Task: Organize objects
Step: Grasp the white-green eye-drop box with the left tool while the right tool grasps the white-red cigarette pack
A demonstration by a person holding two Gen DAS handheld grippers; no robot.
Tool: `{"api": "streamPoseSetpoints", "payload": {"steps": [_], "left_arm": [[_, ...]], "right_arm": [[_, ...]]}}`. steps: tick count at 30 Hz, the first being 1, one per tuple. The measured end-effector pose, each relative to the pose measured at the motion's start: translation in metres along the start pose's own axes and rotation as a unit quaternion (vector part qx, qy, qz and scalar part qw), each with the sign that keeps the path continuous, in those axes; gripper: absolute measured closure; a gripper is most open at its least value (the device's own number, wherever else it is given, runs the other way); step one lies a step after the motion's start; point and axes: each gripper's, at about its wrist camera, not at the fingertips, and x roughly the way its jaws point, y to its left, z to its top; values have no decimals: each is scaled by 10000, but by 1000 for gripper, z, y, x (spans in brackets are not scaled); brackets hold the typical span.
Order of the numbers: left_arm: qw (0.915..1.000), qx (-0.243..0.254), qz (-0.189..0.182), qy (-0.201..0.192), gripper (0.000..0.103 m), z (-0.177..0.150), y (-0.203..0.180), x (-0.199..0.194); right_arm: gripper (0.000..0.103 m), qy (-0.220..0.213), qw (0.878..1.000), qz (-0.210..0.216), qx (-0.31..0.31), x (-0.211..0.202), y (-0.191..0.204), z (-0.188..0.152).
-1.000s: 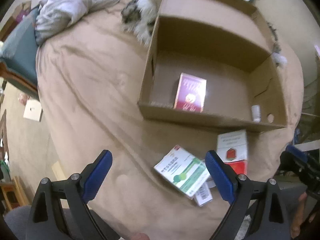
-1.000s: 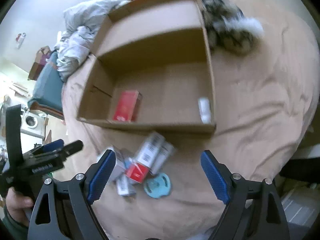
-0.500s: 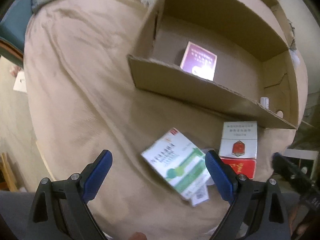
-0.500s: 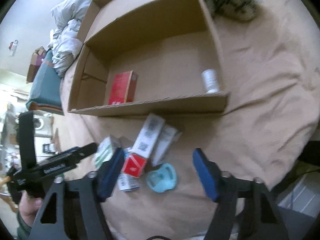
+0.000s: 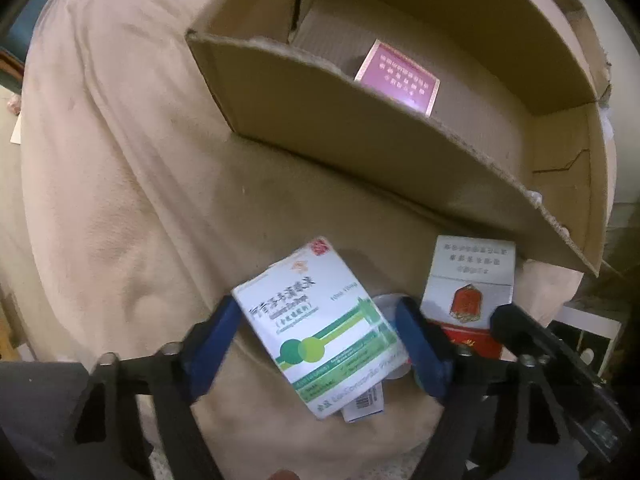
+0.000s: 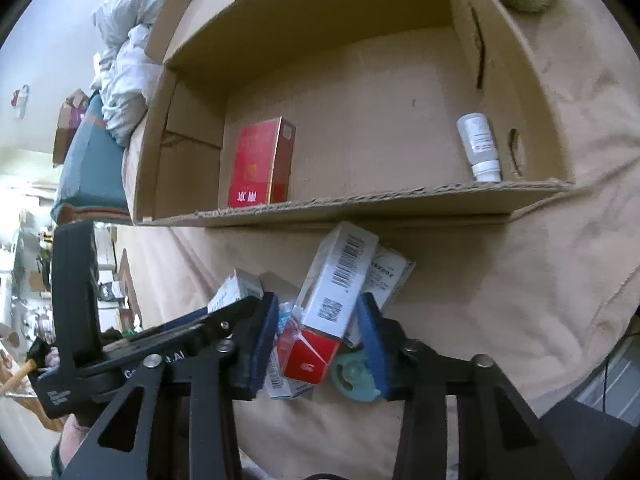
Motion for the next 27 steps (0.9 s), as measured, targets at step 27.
{"api": "streamPoseSetpoints", "payload": {"steps": [27], "left_arm": [[9873,-304,736,-1378,47,-4,10,-4]], "right_arm": [[76,-155,9958,-899,-98,-47,-83,-9]]}}
